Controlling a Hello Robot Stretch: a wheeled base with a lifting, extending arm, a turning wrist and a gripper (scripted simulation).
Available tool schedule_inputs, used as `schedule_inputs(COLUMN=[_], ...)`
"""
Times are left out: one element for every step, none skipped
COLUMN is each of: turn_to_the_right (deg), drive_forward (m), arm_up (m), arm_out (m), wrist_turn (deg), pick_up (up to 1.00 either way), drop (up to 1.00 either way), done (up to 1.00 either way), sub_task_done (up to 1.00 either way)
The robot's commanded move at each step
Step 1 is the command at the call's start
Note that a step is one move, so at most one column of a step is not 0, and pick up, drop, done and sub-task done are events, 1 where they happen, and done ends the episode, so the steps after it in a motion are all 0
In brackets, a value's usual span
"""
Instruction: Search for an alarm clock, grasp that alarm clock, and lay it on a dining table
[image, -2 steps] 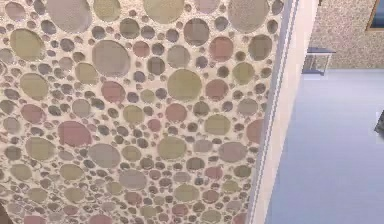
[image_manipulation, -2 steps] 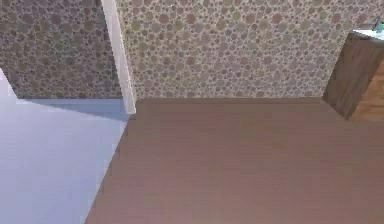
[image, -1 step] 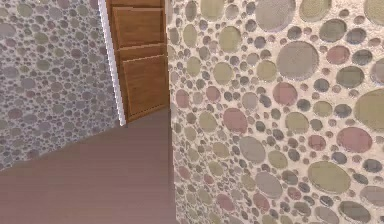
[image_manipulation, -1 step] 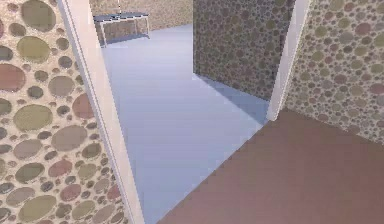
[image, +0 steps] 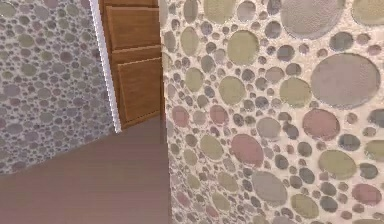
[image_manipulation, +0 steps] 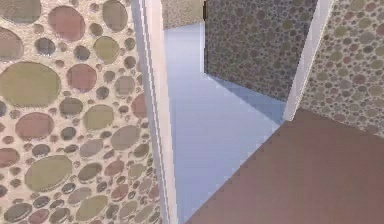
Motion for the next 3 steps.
schedule_inputs(turn_to_the_right=[45.0,45.0,45.0], drive_forward=[0.0,0.0,0.0], arm_up=[0.0,0.0,0.0], arm_out=[0.0,0.0,0.0], wrist_turn=[0.0,0.0,0.0], pick_up=[0.0,0.0,0.0], drop=[0.0,0.0,0.0], done=[0.0,0.0,0.0], sub_task_done=[0.0,0.0,0.0])
